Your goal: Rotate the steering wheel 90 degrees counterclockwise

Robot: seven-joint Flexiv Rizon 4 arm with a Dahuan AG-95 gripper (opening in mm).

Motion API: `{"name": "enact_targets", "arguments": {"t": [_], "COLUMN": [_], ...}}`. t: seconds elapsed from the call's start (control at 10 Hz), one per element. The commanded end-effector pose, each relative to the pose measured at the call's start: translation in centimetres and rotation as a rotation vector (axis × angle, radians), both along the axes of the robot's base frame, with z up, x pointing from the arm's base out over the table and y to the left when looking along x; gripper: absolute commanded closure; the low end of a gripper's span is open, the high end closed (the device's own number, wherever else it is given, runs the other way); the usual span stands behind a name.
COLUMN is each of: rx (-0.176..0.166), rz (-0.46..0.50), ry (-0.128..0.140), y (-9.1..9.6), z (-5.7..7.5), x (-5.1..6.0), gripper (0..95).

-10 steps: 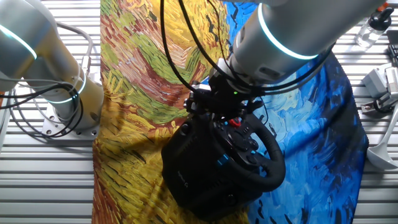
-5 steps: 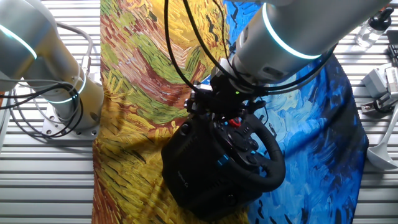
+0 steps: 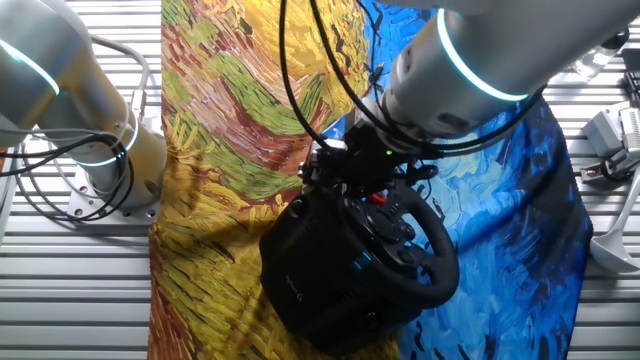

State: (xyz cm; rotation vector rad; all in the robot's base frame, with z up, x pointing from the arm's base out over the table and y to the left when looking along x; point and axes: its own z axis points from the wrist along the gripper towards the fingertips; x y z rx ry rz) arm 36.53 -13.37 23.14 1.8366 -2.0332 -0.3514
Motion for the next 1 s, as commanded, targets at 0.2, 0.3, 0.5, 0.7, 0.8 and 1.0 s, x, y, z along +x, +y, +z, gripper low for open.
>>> {"name": "enact_targets", "arguments": {"t": [0.2,0.3,0.5,0.7,0.8,1.0], "rx": [0.013,0.017,0.032,0.055,0.064,0.075], "rz": [0.026,0.032,0.067,0.107,0.129,0.156], "ry": [0.015,0.017,0.035,0.041,0.044,0.052], "y": [-0.6,-0.64,-0.73,-0.9,-1.05,-1.43], "z": [0.24,0.26,0.3,0.41,0.51,0.67], "x": [-0.03,-0.03,-0.03,-0.01,0.01,-0.01], "gripper": [95.0,95.0,95.0,95.0,95.0,95.0]}}
